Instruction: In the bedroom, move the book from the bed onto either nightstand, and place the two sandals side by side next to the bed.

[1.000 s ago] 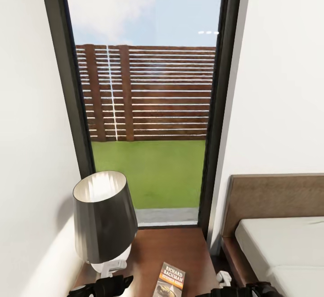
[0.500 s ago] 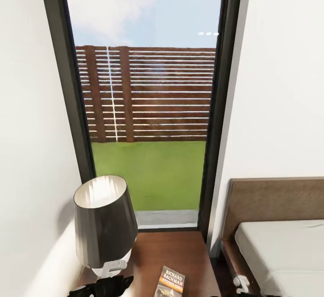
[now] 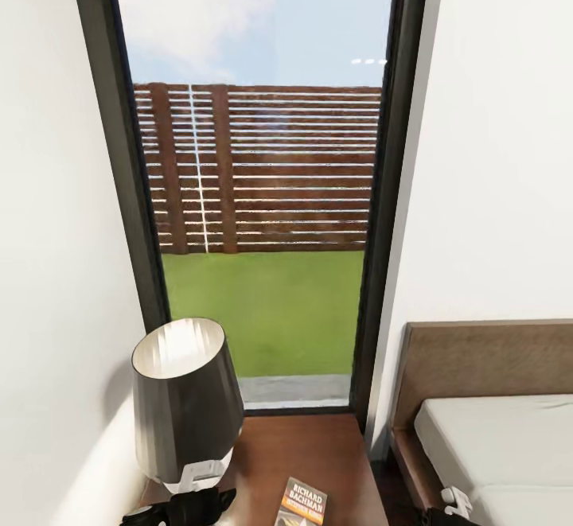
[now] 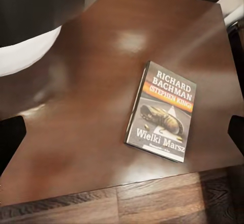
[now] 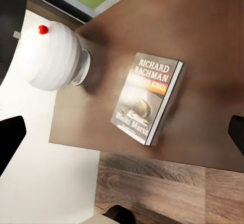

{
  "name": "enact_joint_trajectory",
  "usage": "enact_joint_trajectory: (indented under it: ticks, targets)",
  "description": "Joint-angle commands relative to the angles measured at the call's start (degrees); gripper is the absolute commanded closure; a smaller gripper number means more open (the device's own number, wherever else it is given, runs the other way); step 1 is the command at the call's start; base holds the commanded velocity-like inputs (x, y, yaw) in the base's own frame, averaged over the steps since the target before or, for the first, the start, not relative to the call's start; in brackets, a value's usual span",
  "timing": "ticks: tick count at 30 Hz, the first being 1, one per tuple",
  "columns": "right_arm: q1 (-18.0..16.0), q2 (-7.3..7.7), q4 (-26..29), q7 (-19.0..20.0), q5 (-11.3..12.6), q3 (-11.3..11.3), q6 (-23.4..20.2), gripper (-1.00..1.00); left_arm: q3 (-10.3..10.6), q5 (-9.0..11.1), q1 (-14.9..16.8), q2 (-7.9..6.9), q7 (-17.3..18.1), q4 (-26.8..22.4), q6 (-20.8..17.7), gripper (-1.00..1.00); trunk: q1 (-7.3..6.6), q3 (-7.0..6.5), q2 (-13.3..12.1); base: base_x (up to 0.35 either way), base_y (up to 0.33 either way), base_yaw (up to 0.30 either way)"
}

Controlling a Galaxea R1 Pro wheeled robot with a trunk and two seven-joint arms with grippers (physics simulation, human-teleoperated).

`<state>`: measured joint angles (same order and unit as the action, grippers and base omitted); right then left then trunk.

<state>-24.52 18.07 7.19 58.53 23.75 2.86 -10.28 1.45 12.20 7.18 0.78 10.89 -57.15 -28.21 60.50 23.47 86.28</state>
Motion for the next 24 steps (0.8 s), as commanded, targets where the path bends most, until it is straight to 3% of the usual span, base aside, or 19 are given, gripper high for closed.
enact_joint_trajectory:
  ticks: [1,24]
  targets:
    - [0.0,0.03,0.0,0.1,0.6,0.3,-0.6,-1.0,0.0,0.3,0.0,0.01,0.0,-0.1,-0.4,-1.0,-0.23,-0.12,-0.4,0.0,0.0,0.0]
    - [0.0,-0.19,0.0,-0.3,0.6,0.4,1.7,-1.0,0.0,0.3,0.0,0.01,0.0,0.2,-0.3,-1.0,-5.28,-4.24,-9.6,0.0,0.0,0.0]
